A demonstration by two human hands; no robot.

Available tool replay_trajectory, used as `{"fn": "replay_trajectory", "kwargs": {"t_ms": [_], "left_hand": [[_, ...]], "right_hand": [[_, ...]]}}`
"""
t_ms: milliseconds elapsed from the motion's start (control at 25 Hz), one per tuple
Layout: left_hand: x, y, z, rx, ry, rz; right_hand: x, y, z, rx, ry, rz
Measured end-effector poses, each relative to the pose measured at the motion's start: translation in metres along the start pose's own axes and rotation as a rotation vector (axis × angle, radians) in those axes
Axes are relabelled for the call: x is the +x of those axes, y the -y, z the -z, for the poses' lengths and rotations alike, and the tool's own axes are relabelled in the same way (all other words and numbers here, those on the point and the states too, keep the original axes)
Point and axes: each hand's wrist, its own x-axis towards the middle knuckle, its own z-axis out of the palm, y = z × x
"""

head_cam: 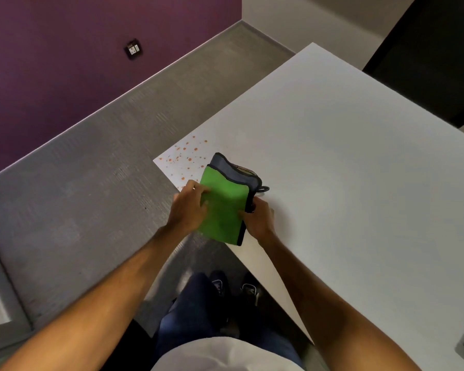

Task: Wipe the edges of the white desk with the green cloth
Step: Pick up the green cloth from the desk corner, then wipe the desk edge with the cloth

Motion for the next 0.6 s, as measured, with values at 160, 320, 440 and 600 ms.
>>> {"fn": "replay_trajectory", "kwargs": {"t_ms": [160, 320, 440, 600], "left_hand": [[0.038, 0.016, 0.003, 0.098, 0.117, 0.003], [0.075, 0.040, -0.004, 0.163, 0.221, -0.082], [0.101, 0.062, -0.018, 0.251, 0.350, -0.126], [0.110, 0.076, -0.041, 0.404, 0.373, -0.424]], "right_hand": [[0.031, 0.008, -0.021, 0.045, 0.019, -0.060], [0.052, 0.010, -0.036, 0.068, 0.047, -0.128], [0.062, 0.002, -0.041, 0.002, 0.054, -0.226], [0.067, -0.013, -0.045, 0.013, -0.234, -0.381]]}}
